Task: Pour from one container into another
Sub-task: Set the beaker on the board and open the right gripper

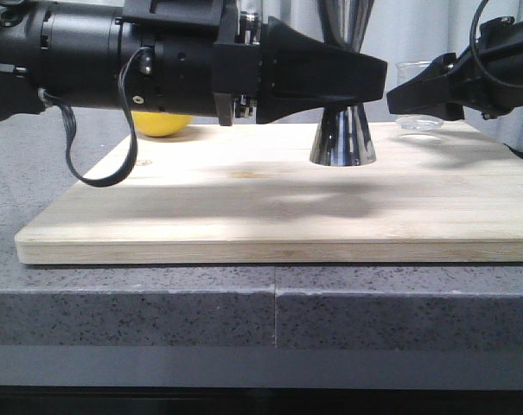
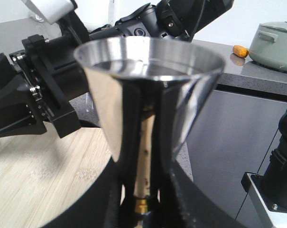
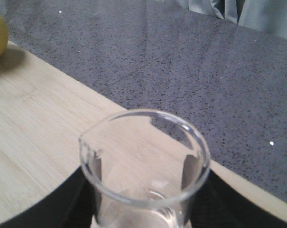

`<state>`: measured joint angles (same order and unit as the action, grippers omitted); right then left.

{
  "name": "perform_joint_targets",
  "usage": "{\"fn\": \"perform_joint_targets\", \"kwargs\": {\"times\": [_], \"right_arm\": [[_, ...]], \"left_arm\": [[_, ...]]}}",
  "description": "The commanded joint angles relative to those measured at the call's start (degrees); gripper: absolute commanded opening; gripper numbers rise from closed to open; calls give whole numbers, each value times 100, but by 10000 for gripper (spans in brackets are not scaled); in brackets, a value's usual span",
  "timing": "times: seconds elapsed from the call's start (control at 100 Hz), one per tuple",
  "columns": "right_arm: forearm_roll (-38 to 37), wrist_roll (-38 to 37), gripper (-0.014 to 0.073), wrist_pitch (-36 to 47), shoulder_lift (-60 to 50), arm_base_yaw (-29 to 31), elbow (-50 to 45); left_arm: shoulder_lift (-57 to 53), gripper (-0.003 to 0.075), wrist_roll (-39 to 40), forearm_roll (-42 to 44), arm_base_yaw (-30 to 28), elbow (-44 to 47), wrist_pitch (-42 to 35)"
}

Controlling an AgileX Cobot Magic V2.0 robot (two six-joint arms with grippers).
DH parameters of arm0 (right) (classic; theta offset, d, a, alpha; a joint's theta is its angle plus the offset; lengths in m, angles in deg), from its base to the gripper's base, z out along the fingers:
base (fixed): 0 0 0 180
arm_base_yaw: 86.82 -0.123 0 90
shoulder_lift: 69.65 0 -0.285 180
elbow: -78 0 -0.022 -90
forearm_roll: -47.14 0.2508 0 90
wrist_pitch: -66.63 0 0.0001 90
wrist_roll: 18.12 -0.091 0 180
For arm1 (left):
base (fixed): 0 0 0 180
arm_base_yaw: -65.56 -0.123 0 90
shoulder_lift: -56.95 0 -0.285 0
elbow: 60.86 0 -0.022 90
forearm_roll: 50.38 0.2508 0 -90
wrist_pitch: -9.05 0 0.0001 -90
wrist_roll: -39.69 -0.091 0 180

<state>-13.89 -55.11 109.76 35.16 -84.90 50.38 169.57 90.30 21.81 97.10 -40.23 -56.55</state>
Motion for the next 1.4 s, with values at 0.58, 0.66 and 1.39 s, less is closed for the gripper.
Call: {"fn": "perform_joint_targets", "kwargs": {"times": [0.58, 0.66, 1.39], "right_arm": [[218, 114, 227, 410, 103, 20, 172], [194, 114, 227, 383, 117, 20, 172], [125, 114, 430, 385, 117, 20, 172]], "left_arm": [[-325, -21, 54, -177, 18, -152, -426], [-325, -21, 54, -177, 18, -152, -426], [-325, -21, 54, -177, 18, -152, -426]]}}
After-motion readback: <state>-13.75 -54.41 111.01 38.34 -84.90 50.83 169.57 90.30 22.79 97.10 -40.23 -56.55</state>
